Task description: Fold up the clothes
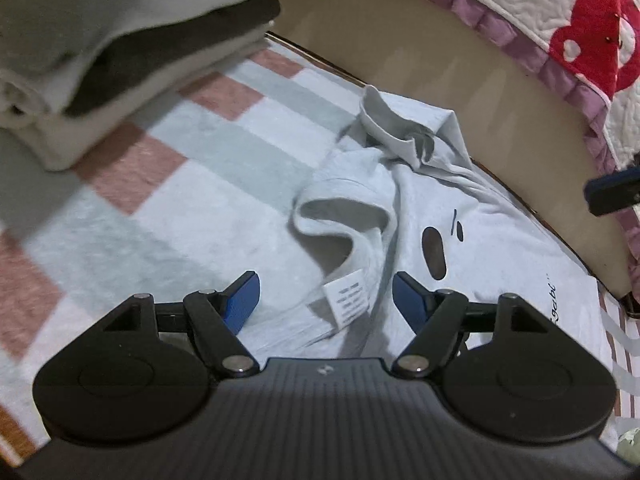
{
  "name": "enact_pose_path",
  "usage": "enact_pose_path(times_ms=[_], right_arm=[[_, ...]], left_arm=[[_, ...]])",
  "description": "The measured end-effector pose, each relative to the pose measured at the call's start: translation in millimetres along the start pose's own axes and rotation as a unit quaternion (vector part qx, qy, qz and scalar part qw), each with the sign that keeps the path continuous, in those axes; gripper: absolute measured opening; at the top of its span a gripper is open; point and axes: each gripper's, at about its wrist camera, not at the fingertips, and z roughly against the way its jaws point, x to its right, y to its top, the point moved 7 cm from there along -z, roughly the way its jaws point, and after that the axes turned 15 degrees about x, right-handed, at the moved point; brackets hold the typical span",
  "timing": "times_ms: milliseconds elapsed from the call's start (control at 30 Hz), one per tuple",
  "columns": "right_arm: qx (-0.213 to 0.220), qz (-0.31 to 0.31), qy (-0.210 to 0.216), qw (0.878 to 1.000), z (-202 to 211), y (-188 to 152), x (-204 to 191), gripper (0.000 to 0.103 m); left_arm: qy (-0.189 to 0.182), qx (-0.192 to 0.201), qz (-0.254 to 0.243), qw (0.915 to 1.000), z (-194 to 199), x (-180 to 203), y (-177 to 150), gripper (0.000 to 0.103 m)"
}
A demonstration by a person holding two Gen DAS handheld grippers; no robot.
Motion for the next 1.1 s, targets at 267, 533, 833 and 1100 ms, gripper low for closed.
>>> enact_pose_path(times_ms=[267,533,833,1100], right_arm=[[0.02,0.08,-0.042,0.996,-45,22,15,0.034],[0.014,0.147,-0.093,0.985,-150,51,28,0.066],[0.068,0.1,-0.145,0.982,-171,100,92,0.005],[0.133,0.039,-0.222,0.965,-118,122,151,0.005]], left_arm=[[-0.021,0.024,0.027,0.9991,-17,-7,6,0.048],[-0.094,-0.021,0.173,0.9802,-22,-18,-3,0.056],[-0.074,-0.027,0.097,0.9922,-20,-9,-6,0.004],[0.034,0.112,0.052,0.9918,17,-43,44,0.004]])
